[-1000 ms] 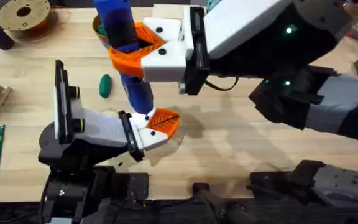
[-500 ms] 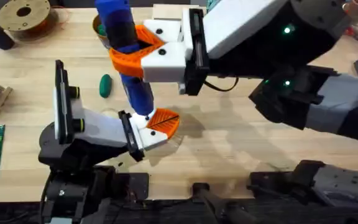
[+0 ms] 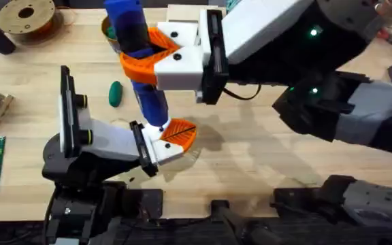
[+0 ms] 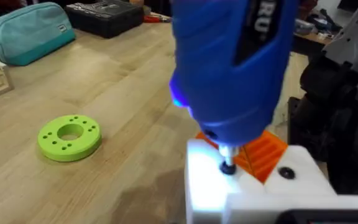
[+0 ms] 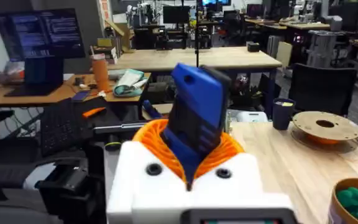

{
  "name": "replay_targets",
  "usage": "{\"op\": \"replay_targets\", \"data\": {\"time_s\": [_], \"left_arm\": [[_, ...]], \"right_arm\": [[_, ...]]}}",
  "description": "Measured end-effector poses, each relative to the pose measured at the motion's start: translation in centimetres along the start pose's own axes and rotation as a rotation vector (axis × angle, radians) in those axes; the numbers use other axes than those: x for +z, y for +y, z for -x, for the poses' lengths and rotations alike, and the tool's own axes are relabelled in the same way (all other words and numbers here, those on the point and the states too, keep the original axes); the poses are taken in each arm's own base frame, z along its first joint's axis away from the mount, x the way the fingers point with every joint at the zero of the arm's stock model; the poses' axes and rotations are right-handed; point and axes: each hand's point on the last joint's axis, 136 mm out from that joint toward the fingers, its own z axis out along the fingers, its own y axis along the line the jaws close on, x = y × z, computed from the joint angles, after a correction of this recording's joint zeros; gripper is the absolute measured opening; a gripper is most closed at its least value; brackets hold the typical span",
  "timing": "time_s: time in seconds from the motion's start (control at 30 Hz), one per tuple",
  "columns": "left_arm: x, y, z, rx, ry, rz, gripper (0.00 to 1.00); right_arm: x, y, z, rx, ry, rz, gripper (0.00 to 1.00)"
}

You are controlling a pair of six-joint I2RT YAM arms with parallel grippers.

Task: Pick up the gripper from the table and insert it into the empty holder that is missing its gripper. Then pick up a screw, insert it into the mounting hole, and use the screwdriver to tighten it. Finally, clean up the table by picking up the vegetable and placing it into the bucket.

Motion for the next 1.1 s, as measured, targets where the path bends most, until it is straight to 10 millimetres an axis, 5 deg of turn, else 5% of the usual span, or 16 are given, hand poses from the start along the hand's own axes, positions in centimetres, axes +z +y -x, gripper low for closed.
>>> {"op": "replay_targets", "data": {"time_s": [0.37,0.73,1.1], "left_arm": [[0.0,0.0,0.0,0.000,0.000,0.001,0.004],[0.0,0.0,0.0,0.000,0.000,0.000,0.004],[0.0,0.0,0.0,0.000,0.000,0.000,0.004]], "right_arm": [[0.0,0.3,1.1,-0.038,-0.039,0.011,0.008],[0.3,0.1,4.4,-0.097,-0.075,0.038,0.008],[-2.9,-5.9,0.8,-0.192,0.202,-0.081,0.008]]}}
